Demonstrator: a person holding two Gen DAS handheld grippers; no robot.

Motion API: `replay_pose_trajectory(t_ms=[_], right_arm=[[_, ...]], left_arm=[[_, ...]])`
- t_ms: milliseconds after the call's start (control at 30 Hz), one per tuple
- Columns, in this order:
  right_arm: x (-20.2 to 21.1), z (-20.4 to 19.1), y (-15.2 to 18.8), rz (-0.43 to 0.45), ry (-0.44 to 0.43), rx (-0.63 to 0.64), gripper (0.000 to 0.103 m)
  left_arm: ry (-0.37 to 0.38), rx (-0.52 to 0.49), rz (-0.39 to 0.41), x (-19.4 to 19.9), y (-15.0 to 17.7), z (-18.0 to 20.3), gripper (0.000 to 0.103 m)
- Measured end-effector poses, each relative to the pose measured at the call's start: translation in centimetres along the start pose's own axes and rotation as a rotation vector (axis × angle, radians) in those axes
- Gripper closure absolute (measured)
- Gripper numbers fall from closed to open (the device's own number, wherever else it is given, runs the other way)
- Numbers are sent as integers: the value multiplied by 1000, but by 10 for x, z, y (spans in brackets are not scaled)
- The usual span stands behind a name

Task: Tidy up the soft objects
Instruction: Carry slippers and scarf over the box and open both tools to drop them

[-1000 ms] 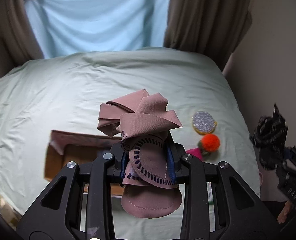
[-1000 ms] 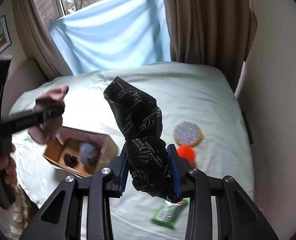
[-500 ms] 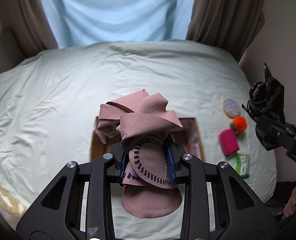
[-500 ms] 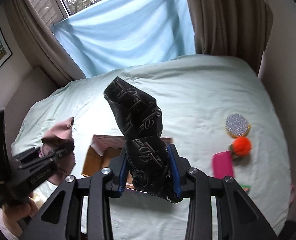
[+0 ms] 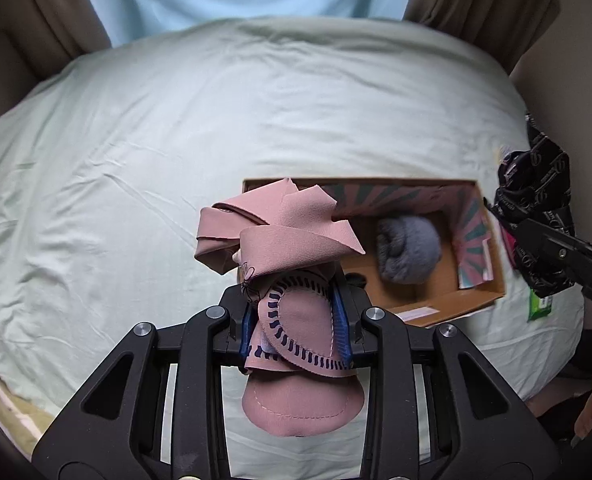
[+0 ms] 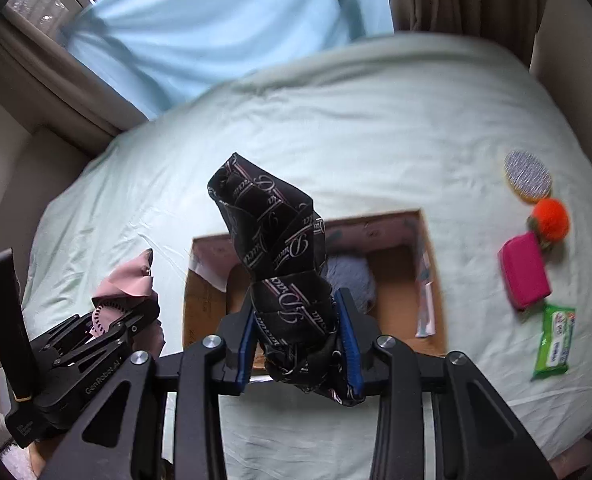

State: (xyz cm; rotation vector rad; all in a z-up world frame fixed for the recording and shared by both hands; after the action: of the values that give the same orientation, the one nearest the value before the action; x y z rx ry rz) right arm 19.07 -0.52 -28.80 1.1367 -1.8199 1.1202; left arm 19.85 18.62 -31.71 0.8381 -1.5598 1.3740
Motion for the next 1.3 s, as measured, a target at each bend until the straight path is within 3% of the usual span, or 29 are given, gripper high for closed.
replay_pose_trajectory(t_ms=[333,567,600,633,667,700,733,767,800,1100,1300], right_arm=[[-90,-9,-4,-164,13,-29,69],[-135,-10,-8,-276,5,-37,69],[-139,-10,-9,-287,0,-47,64],[-142,-10,-10,-295,-4,-58,62],[-144,-9,-11,-297,-11,-66,58],[-145,-9,-13,-292,-12,-69,48],[-145,-9,-16,-280,-6,-62,37],[-144,-9,-19,-270,5,-49,9],[-142,-7,-22,-267,13,-48,0],[-129,1,-27,-247,-17,-70,0],[-107,-9,-26,-200,-21,-28,0]], left_arm=[[27,-55,-118,-78,-3,8,75],[50,-119,-172,-106,-5,14,73],[63,-120,-169,-108,-5,15,68],[75,-115,-153,-106,-7,15,53],[87,-113,-145,-105,-8,15,23],[96,-112,-144,-104,-9,15,8],[102,-116,-148,-104,-10,16,0],[107,-119,-146,-101,-9,17,0],[120,-118,-145,-100,-8,17,0],[131,-82,-155,-88,-5,19,0],[118,-85,-114,-63,-7,16,0]])
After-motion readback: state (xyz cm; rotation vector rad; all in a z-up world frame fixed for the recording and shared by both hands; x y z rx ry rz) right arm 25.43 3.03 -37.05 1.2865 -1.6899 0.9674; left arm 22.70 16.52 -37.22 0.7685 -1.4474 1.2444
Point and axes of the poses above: each gripper's, at about its wrist camera, not at the fingertips, and x roughly against the way its jaws point, z to its right, y to its underside, the point moved 4 cm from there along -x, roughly the way its jaws point, and after that the axes turned 8 degrees about -x, right-handed, at the moved point
